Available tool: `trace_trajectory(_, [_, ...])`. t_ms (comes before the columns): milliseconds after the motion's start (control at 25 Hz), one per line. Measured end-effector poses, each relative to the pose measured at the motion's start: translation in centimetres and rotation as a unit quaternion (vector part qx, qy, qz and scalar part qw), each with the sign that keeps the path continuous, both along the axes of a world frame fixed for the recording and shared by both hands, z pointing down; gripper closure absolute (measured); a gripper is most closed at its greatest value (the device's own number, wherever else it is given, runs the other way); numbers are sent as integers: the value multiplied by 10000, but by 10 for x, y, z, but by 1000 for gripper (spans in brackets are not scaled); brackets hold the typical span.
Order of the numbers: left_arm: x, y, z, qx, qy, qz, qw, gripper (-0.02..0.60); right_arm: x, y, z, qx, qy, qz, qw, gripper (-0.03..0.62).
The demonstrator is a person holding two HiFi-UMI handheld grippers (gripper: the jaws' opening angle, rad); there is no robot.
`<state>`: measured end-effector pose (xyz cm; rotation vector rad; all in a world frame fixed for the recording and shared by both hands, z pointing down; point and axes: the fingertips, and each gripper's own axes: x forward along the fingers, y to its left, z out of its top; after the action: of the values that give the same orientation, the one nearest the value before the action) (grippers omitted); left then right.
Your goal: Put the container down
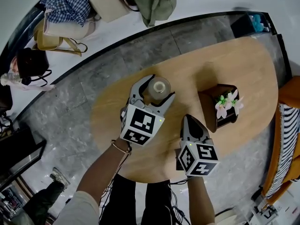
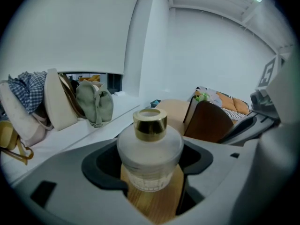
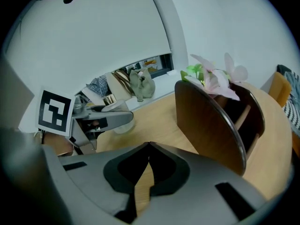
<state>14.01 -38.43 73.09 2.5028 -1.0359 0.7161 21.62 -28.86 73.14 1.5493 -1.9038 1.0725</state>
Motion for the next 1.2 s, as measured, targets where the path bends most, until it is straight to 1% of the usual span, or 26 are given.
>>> trace_trajectory(200, [5,-4,8,-15,-106,55,9999,245,3,-1,3,-9,-46,40,10000,571])
trace_trajectory(640, [4,-7,21,-105,-138,-46,9998,245,9,3,9,-113,-72,102,9999,571])
trace_trajectory(1040, [3,-6,22,-84,-209,-54,9997,245,7,11,13,-181,-152,186,9995,571])
trace_trajectory(1200, [1,-2,23,-4,-306,-4,9995,245,9,15,15,-200,-167,228,9994,571])
